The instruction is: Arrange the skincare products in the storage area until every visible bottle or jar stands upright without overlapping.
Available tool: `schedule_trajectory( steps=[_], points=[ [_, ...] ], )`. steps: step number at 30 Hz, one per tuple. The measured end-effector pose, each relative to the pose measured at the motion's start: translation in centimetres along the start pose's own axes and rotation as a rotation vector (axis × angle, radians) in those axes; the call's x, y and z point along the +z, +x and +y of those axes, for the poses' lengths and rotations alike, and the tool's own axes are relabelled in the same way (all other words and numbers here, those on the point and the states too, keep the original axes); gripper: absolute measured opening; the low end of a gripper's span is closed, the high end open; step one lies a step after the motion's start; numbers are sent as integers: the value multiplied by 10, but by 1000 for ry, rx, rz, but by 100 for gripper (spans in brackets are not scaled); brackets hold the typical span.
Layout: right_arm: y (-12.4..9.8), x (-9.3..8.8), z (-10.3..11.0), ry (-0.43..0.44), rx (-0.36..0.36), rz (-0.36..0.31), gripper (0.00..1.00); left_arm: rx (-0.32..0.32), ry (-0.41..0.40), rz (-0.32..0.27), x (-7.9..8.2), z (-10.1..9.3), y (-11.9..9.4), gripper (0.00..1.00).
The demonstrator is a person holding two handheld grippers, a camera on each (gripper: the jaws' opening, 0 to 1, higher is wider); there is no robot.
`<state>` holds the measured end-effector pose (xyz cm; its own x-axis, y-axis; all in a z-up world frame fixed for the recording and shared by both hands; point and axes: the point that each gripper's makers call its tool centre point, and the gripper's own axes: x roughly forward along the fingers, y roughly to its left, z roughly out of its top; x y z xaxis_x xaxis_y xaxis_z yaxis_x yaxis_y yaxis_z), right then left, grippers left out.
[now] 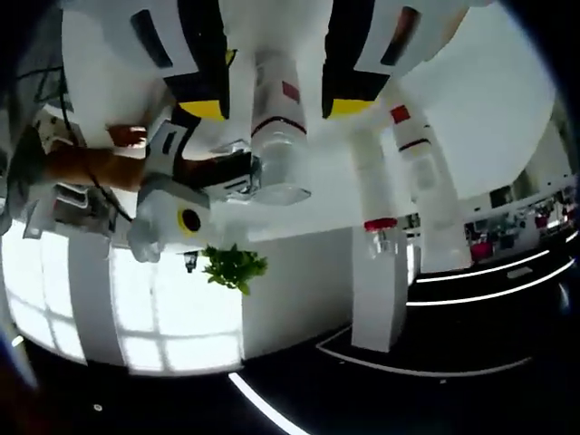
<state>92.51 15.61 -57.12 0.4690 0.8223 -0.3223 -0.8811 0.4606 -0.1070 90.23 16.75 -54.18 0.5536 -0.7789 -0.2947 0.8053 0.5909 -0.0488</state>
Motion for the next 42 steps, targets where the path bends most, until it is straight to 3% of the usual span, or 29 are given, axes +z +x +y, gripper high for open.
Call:
schedule_trajectory(
  steps=[5, 19, 23, 34, 42],
  points=[
    [-1, 0, -7, -1, -35, -1, 78, -9, 37, 44, -11, -3, 5, 40],
    [-7, -4, -30, 17, -119, 7, 73, 9, 7, 38, -14, 5, 3, 36],
    [-11, -5, -39, -5, -165, 14, 71, 81, -43, 50, -17, 21, 5, 26],
    [-32, 9, -75, 43, -314, -54, 68, 126, -44, 68, -15, 20, 21, 24],
    [-50, 21, -90, 102, -361, -123, 66, 297, -10, 42, -10, 34, 31, 22]
  ],
)
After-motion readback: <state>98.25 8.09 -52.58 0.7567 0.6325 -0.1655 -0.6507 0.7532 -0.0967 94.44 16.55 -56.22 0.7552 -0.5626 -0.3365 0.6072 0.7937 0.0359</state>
